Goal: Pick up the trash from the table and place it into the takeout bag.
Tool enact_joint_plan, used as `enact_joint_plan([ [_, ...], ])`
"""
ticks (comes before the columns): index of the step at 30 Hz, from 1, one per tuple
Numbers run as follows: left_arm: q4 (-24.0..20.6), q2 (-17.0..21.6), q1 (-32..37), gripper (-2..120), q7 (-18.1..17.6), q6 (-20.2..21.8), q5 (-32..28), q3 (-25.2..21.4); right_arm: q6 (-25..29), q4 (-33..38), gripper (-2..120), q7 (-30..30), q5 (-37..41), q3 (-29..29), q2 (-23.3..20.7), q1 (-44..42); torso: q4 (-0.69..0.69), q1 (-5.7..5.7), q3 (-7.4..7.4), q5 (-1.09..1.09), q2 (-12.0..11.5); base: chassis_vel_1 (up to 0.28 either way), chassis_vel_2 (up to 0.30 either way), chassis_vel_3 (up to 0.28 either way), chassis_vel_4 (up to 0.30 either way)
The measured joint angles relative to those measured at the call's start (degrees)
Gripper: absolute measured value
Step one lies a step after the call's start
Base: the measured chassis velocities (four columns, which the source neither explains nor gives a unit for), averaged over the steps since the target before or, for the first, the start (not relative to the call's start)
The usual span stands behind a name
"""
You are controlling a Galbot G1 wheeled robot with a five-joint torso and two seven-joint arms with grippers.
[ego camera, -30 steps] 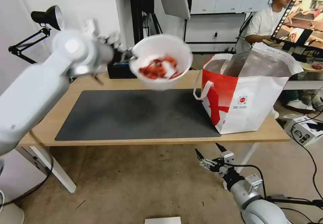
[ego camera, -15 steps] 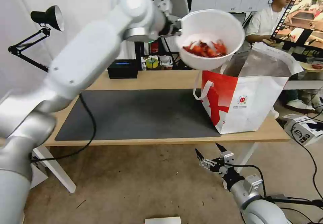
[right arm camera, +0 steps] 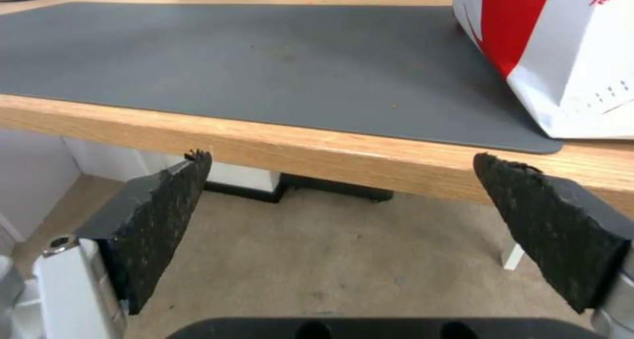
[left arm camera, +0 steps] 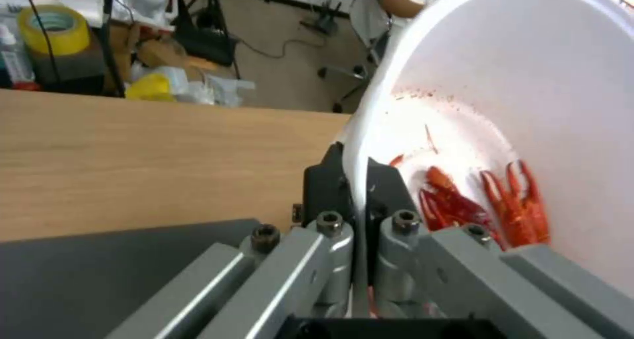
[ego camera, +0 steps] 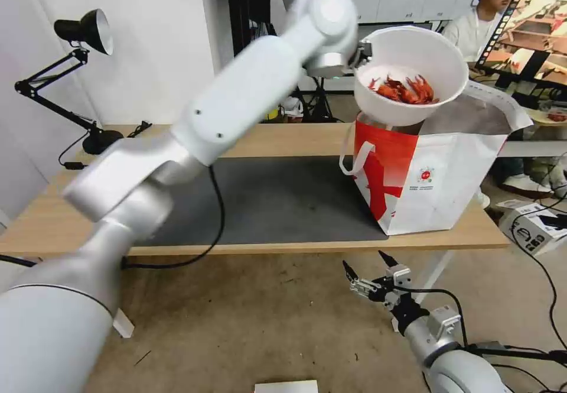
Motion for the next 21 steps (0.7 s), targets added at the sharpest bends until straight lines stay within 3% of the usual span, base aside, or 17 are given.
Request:
enact_joint_plan([
  [7,0.90,-1.42,2.24,0,0.59,-4.65,6.92,1.88,0.00,0.00,100,0.00,0.00,0.00,0.00,0.00,0.00,0.00,0.00,-0.01,0.00,0.000,0.000,0.000,0.000],
  [21,-3.06,0.71,4.10,0,4.95,-6.42,17.42,7.55,0.00,0.00,100,0.00,0.00,0.00,0.00,0.00,0.01,-0.01,0.00,-0.02,0.00,0.000,0.000,0.000,0.000],
])
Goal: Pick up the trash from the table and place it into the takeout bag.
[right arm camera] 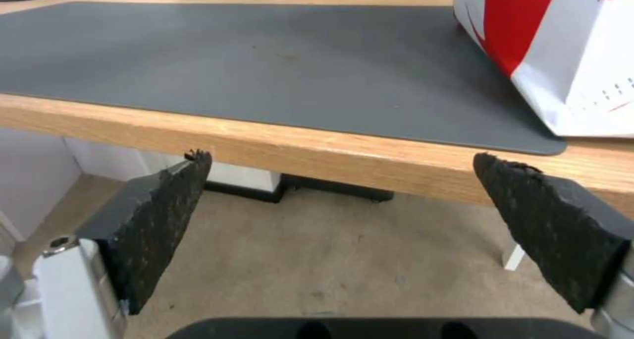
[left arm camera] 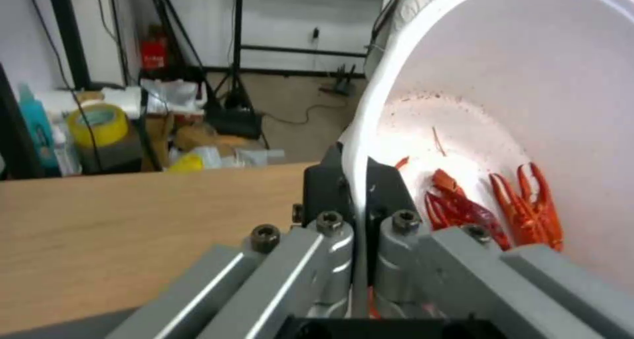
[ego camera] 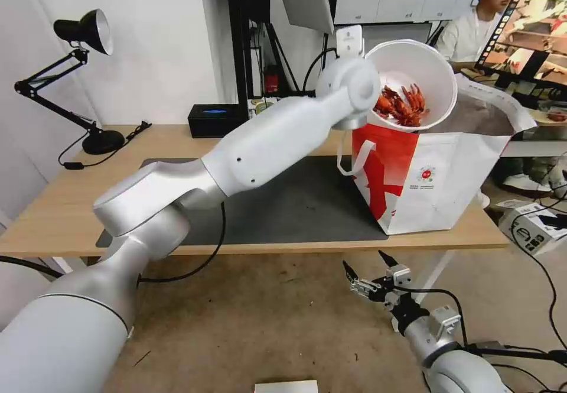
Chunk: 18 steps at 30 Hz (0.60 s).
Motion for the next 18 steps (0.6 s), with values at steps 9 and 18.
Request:
enact_joint_plan([
  [9,-3.03,1.27,0.44,0,2.32,1.03,0.52,1.78,0.00,0.00,100,0.00,0.00,0.00,0.00,0.00,-0.01,0.00,0.00,0.00,0.00,0.000,0.000,0.000,0.000],
  [18,-6.79,4.68,0.76,0,3.11,6.73,-4.38,3.22,0.00,0.00,100,0.00,0.00,0.00,0.00,0.00,0.00,0.00,0.00,0.00,0.00,0.000,0.000,0.000,0.000],
])
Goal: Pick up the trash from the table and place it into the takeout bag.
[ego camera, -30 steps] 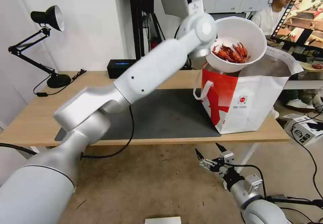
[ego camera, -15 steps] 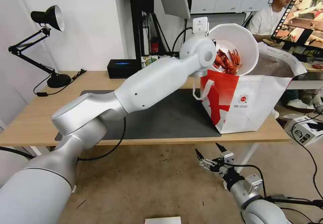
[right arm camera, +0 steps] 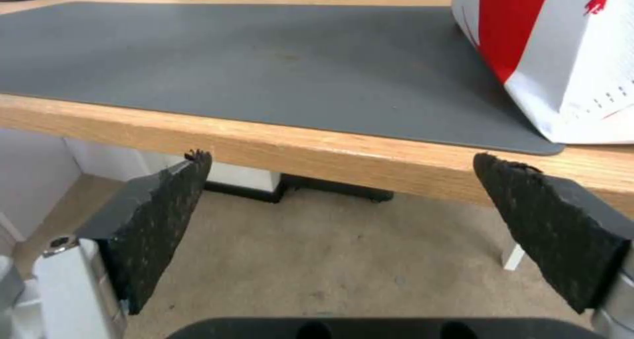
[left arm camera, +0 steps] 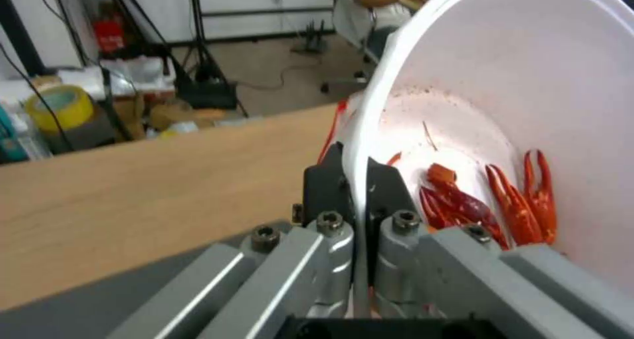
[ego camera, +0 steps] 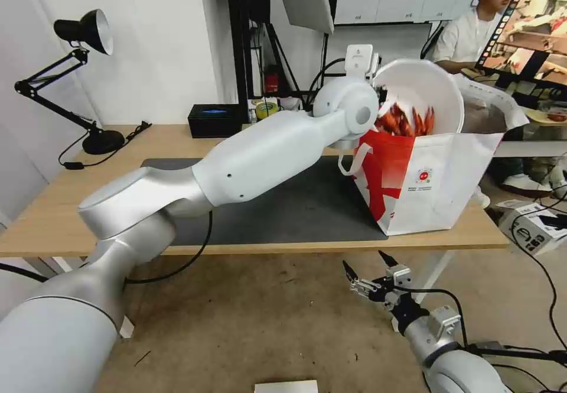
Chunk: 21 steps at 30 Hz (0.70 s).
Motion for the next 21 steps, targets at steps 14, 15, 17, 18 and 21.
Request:
enact_joint_plan([
  [14,-2.52,0.92,0.81,0,0.66,4.56,-6.52,0.43,0.00,0.00,100,0.00,0.00,0.00,0.00,0.00,0.00,0.00,0.00,0.00,0.00,0.000,0.000,0.000,0.000],
  [15,-2.53,0.72,0.84,1,0.60,4.83,-6.76,0.37,0.00,0.00,100,0.00,0.00,0.00,0.00,0.00,0.00,0.00,0.00,0.00,0.00,0.000,0.000,0.000,0.000],
  [17,-2.47,0.44,0.86,5,0.20,5.28,-6.86,0.31,0.00,0.00,100,0.00,0.00,0.00,0.00,0.00,-0.01,0.00,0.00,0.00,0.00,0.000,0.000,0.000,0.000],
  [18,-2.28,0.08,0.92,11,-0.59,5.78,-6.91,0.22,0.00,0.00,100,0.00,0.00,0.00,0.00,0.00,-0.01,0.00,0.00,0.00,0.00,0.000,0.000,0.000,0.000],
  [21,-2.00,-0.32,1.02,20,-1.24,6.13,-6.93,0.08,0.00,0.00,100,0.00,0.00,0.00,0.00,0.00,-0.01,0.00,0.00,0.00,0.00,0.000,0.000,0.000,0.000],
])
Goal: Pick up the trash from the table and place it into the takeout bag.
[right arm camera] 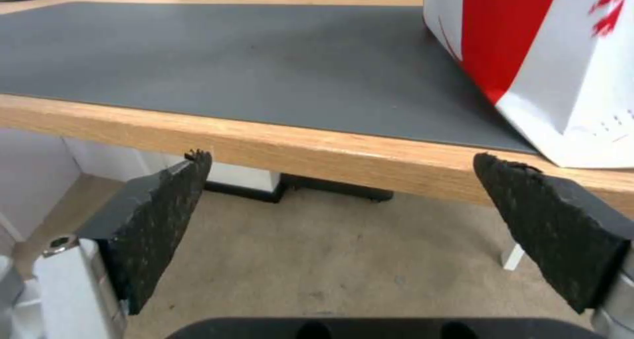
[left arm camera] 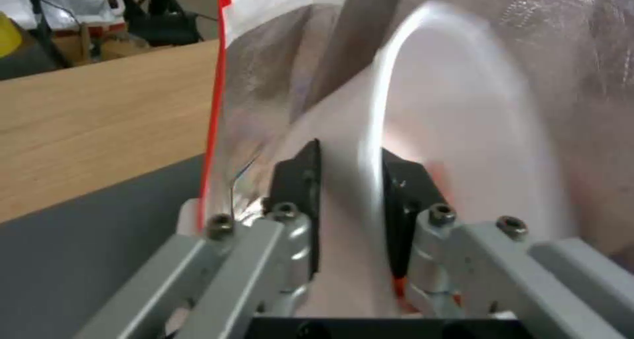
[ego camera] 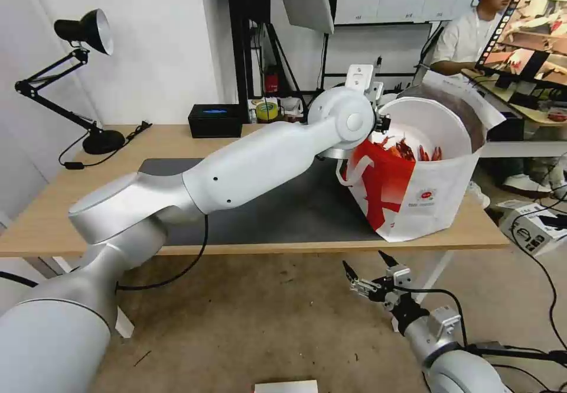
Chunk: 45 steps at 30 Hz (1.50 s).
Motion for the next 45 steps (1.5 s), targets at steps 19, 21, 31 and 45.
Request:
enact_joint_plan([
  [19,-3.84,3.73,1.58,91,-1.39,-0.98,0.02,-2.37,0.00,0.00,100,0.00,0.00,0.00,0.00,0.00,0.01,0.00,0.00,0.00,0.00,0.000,0.000,0.000,0.000],
  [21,-4.79,4.51,1.97,98,-1.53,-1.86,0.01,-3.03,0.00,0.00,100,0.00,0.00,0.00,0.00,0.00,0.01,0.00,0.00,-0.01,0.00,0.000,0.000,0.000,0.000],
  [31,-10.68,10.05,3.35,100,0.53,-7.23,0.15,-6.87,0.00,0.00,100,0.00,0.00,0.00,0.00,0.00,0.02,0.00,0.00,-0.01,0.00,0.000,0.000,0.000,0.000],
  [45,-23.91,28.15,19.72,100,13.68,-18.36,5.45,-15.79,0.00,0.00,100,0.00,0.00,0.00,0.00,0.00,0.03,0.00,0.00,-0.03,0.00,0.000,0.000,0.000,0.000],
])
